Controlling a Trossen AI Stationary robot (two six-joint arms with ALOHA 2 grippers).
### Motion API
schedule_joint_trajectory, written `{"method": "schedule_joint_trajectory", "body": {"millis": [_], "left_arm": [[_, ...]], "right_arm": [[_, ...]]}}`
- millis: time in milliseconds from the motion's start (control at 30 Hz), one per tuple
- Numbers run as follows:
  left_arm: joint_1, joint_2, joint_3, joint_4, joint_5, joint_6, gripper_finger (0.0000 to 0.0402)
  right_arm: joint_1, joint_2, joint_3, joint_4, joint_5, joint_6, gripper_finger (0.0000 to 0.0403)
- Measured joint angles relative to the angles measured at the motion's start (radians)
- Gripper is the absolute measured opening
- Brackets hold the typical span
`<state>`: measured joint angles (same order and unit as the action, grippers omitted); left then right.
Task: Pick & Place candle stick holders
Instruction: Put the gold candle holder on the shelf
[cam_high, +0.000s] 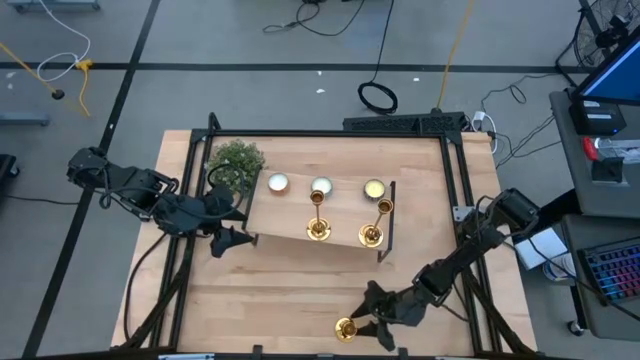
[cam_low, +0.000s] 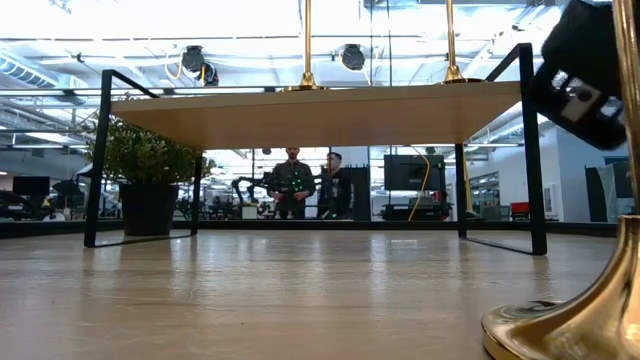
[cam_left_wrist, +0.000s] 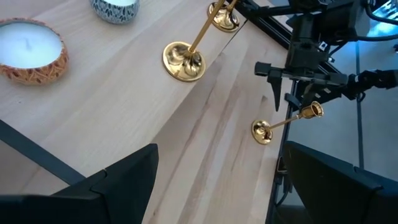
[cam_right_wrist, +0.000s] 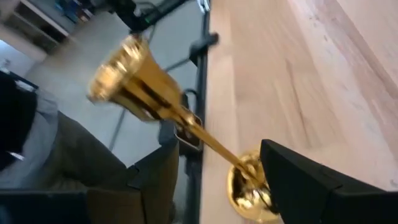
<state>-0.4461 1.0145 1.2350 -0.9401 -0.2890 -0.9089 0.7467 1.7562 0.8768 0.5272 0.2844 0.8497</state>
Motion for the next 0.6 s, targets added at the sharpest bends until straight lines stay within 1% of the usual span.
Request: {"method": "schedule_joint_trajectory", "body": {"millis": [100,267,400,600], "left_arm": [[0.0,0.0,0.0,0.0,0.0,-0.007,0.0351],[0.0,0.0,0.0,0.001,0.0,-0.01,0.0351],[0.0,0.0,0.0,0.001,0.001,-0.011,0.0351],[-0.002,0.0,0.0,0.002,0.003,-0.018,0.0351]], "right_arm": [[0.0,0.0,0.0,0.05,-0.002,-0.006,0.0215],[0.001,0.023,0.005,0.111,-0.033,-0.01,0.021],[0.0,0.085,0.074,0.11,-0.094,-0.002,0.021],[-0.011,0.233,0.24,0.095,-0.166,-0.031,0.021]]}}
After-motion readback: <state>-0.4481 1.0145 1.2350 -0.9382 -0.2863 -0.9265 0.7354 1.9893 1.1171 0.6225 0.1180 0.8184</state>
